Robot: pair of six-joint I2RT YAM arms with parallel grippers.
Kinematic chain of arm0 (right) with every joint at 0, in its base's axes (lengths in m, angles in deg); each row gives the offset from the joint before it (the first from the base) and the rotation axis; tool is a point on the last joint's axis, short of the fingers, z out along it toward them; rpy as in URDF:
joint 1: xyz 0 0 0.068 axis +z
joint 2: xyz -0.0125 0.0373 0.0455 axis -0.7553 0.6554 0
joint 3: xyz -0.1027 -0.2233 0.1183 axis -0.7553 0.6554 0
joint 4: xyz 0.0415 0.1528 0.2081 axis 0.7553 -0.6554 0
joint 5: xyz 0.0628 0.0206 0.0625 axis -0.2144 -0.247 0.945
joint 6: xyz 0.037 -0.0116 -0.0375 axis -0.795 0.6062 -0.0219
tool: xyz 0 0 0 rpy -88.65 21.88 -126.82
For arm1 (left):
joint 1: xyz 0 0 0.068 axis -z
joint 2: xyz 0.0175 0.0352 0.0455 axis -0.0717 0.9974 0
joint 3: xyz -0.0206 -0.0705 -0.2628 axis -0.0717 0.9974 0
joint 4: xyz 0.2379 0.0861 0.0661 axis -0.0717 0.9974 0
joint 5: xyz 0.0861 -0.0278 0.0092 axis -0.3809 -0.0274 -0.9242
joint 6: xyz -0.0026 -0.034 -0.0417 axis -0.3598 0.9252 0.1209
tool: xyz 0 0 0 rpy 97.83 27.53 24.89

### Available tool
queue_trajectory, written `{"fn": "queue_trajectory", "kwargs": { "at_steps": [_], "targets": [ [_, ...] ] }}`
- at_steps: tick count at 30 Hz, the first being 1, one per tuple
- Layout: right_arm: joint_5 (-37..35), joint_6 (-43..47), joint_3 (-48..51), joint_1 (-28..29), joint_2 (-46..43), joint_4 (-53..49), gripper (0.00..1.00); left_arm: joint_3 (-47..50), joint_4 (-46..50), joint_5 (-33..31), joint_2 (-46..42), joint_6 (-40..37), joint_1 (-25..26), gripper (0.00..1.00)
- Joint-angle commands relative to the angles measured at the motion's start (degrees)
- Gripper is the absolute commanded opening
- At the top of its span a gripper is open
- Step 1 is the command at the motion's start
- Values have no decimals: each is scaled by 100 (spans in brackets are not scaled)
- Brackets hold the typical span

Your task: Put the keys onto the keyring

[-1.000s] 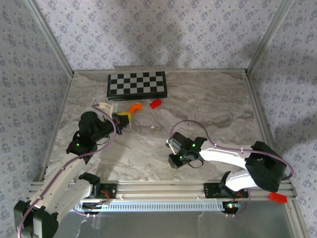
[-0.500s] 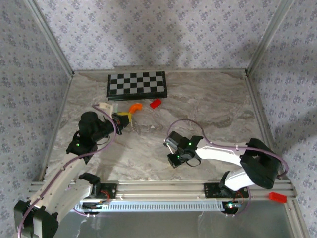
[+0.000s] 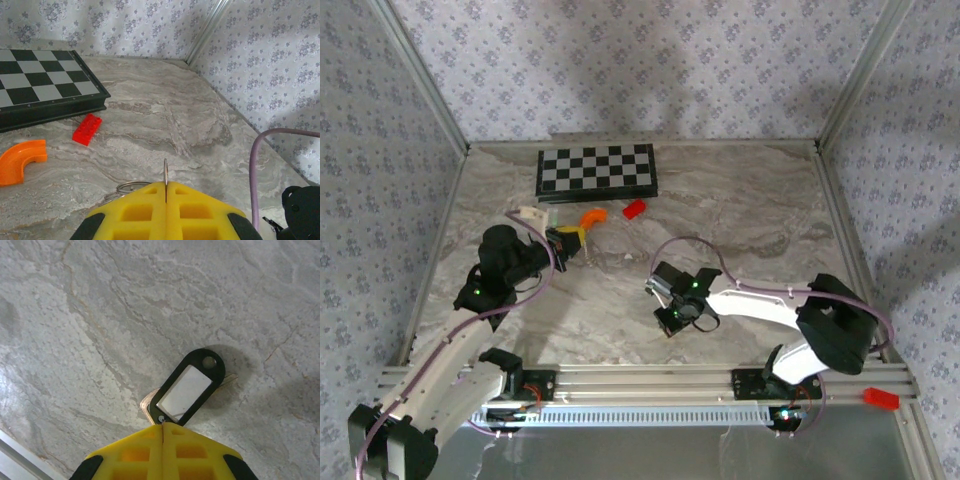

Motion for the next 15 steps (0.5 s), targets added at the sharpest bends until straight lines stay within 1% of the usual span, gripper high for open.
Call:
{"fn": "queue_trajectory", "kwargs": {
  "at_steps": [1,3,9,15],
  "targets": [
    [-361,169,-332,63,241,-794,1,1,-301,118,-39,8,30,0],
    [-539,177,-481,105,367,-1056,0,8,-306,117,-42,-1,30,0],
    [-764,169,-853,262,653,-1567,0,31,-310,109,-55,-18,30,0],
    [-766,176,-1048,337,756,-1906,0,66,-299,52,-47,-80,30,0]
  ]
}}
